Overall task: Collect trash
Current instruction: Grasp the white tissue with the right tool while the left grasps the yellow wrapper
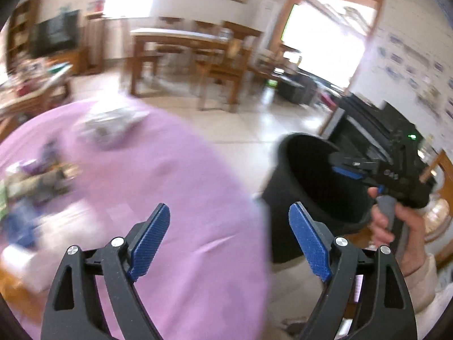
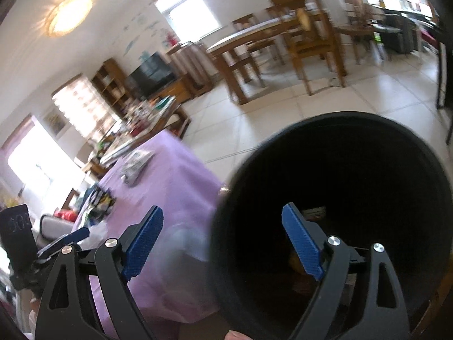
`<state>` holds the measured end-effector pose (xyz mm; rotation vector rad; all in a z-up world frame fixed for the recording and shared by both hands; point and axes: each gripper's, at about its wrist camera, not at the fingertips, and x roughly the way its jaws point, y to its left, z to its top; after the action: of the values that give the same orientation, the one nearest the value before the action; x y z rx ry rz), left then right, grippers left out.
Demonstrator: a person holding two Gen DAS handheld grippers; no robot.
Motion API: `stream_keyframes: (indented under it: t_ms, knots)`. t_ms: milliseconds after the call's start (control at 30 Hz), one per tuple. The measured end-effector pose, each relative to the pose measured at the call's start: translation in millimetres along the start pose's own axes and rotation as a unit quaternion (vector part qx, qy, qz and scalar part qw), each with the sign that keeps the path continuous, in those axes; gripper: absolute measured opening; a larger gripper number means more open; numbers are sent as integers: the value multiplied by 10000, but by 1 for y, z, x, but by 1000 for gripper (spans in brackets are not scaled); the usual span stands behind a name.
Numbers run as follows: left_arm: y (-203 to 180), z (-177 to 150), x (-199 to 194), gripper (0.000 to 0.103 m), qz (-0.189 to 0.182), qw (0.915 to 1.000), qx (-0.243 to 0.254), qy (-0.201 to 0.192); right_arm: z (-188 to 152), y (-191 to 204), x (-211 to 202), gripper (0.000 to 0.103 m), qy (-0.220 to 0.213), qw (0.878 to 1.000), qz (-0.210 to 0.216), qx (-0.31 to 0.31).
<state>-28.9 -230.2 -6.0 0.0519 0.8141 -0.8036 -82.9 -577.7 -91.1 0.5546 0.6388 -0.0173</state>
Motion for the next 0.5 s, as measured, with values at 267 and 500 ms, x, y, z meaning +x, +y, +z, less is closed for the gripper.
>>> stream_keyframes:
  t_ms: [267,500]
  knots:
    - [119,-43,-97,85,1414,9895,-264,-139,-15,105,56,85,673,9916,664,-887]
    - [168,-70,-122,85,1927,9811,113,165,-36,212,96,85,1137,9671,1218,-1921]
